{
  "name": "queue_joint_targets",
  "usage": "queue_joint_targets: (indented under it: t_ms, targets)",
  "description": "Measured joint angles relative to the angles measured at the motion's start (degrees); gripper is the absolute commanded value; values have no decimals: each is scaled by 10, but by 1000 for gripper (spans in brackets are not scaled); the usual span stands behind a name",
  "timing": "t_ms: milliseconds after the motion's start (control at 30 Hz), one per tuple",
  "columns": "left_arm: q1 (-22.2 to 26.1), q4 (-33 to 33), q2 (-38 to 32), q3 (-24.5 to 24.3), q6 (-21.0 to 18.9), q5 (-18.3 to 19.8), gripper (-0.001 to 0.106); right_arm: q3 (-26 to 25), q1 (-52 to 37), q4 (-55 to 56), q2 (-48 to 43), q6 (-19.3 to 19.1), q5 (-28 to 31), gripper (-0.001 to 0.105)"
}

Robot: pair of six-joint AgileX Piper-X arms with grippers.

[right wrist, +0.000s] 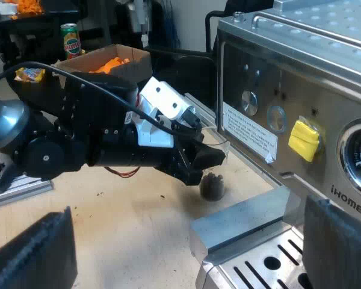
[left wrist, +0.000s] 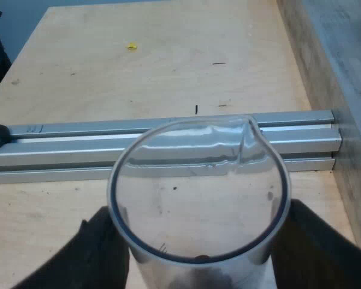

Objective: Pour the beans into the coffee machine

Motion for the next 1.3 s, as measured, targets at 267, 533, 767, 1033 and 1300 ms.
queue_joint_targets:
  t_ms: [267,533,767,1033,1300]
  targets:
    - [0,12,-42,0,0,0,4,0,0,0,0,28,0,78]
    - [0,158,-160,0,0,0,4,0,0,0,0,32,0,78]
    - [0,274,-286,0,0,13,4,0,0,0,0,33,0,78]
    - [0,452,-451,-51,0,13,4,0,0,0,0,33,43,78]
    - [0,610,-507,-145,16,13,4,-32,0,0,-10,34,96,78]
